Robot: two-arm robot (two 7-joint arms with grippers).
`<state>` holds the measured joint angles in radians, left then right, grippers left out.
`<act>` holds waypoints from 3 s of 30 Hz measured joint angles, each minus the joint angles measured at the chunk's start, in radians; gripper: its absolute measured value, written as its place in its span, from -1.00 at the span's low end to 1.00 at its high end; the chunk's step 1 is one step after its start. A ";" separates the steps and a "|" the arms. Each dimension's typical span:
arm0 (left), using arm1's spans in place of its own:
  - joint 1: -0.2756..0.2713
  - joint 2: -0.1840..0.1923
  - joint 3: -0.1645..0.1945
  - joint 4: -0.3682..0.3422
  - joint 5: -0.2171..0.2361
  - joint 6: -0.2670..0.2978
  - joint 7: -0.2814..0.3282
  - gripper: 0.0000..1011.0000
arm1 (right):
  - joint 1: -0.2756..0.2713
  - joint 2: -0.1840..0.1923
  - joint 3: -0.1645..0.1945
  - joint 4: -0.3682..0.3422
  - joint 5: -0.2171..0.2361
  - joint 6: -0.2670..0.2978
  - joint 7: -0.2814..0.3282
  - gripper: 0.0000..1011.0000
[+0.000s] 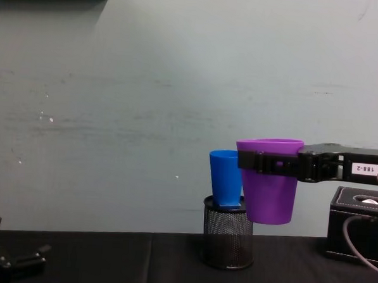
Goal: Pick up one cup with a gripper and tap it against the other cup.
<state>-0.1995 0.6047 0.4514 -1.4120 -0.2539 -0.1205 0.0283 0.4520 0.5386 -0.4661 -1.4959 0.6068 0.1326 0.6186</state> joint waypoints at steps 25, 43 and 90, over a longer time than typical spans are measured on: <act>0.000 0.000 0.000 0.000 0.000 0.000 0.000 0.99 | 0.000 0.000 0.000 0.000 0.000 0.000 0.000 0.45; 0.000 0.000 0.000 0.000 0.000 0.000 0.000 0.99 | 0.000 0.000 0.000 0.000 0.000 0.000 0.000 0.45; 0.000 0.000 0.000 0.000 0.000 0.000 0.000 0.99 | 0.000 0.000 0.000 0.000 0.000 0.000 0.000 0.45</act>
<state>-0.1995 0.6047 0.4514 -1.4120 -0.2539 -0.1205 0.0283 0.4520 0.5387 -0.4661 -1.4959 0.6069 0.1327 0.6186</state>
